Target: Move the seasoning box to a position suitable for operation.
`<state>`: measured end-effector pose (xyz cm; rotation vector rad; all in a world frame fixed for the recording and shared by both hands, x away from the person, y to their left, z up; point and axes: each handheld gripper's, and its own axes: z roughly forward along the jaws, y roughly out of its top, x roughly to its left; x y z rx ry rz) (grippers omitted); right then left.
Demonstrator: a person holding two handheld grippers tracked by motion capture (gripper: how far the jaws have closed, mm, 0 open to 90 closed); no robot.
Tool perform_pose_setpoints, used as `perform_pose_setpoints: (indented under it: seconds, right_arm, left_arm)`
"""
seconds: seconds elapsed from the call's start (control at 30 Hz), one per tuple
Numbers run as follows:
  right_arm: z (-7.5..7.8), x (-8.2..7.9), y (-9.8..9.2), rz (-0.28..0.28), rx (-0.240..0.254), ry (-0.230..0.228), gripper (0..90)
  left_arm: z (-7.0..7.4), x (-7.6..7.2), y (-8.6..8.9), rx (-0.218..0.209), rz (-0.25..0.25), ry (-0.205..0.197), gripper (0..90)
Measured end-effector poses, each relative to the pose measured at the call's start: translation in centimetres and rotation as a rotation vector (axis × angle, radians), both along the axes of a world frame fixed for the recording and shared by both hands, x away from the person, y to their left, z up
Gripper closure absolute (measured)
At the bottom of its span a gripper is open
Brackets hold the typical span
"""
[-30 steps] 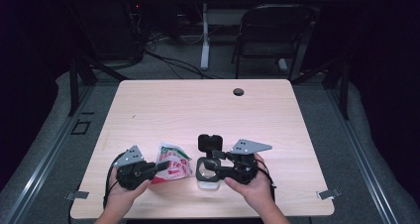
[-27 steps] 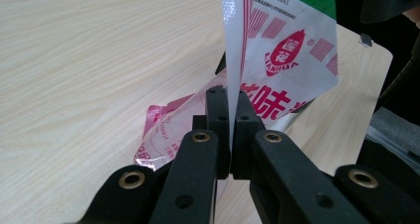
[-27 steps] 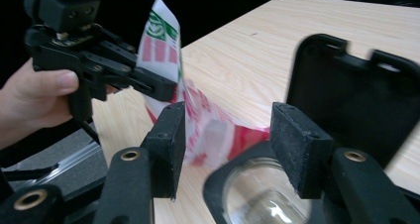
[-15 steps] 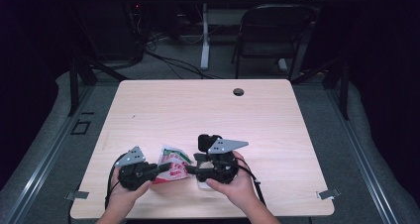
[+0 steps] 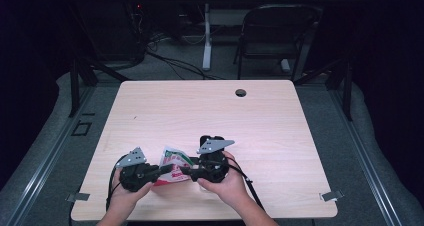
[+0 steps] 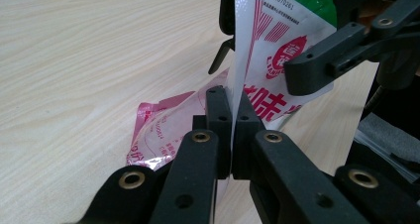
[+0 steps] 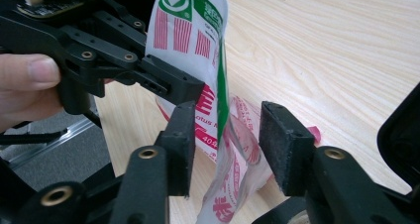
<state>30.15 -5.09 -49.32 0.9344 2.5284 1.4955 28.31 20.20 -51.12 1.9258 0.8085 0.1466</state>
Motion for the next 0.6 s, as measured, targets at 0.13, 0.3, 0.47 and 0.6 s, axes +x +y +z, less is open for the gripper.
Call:
perform_pose_setpoints:
  seconds: [0.13, 0.3, 0.47, 0.6]
  right_arm:
    - [-0.01, 0.21, 0.26, 0.006, -0.037, 0.017, 66.4]
    - [-0.01, 0.43, 0.46, 0.016, -0.071, 0.025, 72.1]
    - [0.02, 0.53, 0.68, 0.021, -0.087, 0.034, 79.2]
    - [0.05, 0.63, 0.78, 0.024, -0.102, 0.033, 83.3]
  left_arm:
    - [0.0, 0.01, 0.02, 0.002, -0.001, 0.001, 90.0]
    - [-0.07, 0.0, -0.08, 0.0, -0.007, 0.004, 90.0]
    - [-0.09, -0.02, -0.14, 0.01, -0.009, 0.0, 90.0]
    - [-0.11, -0.03, -0.17, 0.008, -0.011, 0.001, 90.0]
